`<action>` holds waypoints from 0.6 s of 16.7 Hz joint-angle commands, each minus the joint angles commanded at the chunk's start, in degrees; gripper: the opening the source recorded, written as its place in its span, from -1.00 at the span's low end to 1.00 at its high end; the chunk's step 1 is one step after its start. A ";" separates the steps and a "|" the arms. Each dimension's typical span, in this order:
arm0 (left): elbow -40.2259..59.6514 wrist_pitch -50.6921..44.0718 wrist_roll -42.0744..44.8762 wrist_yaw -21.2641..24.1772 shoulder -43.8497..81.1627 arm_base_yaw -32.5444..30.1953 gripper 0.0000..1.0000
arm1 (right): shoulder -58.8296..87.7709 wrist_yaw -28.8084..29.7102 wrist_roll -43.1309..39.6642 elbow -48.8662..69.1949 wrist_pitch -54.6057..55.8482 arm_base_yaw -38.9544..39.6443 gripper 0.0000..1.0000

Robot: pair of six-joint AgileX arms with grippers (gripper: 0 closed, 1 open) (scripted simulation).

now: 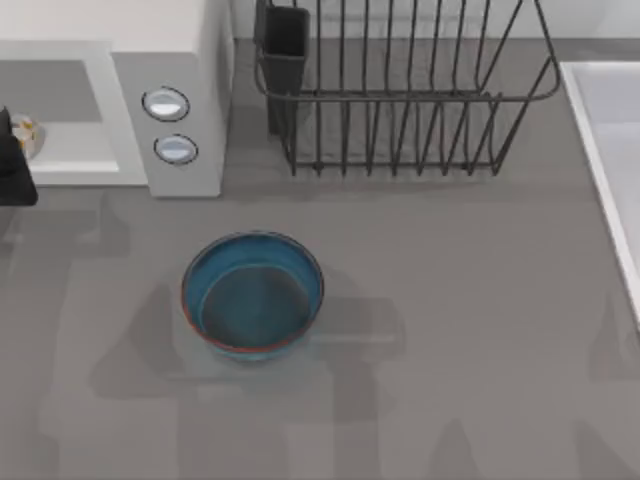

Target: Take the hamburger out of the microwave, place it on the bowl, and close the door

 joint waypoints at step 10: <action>21.16 26.67 2.01 5.14 55.96 4.43 1.00 | 0.00 0.00 0.00 0.00 0.00 0.00 1.00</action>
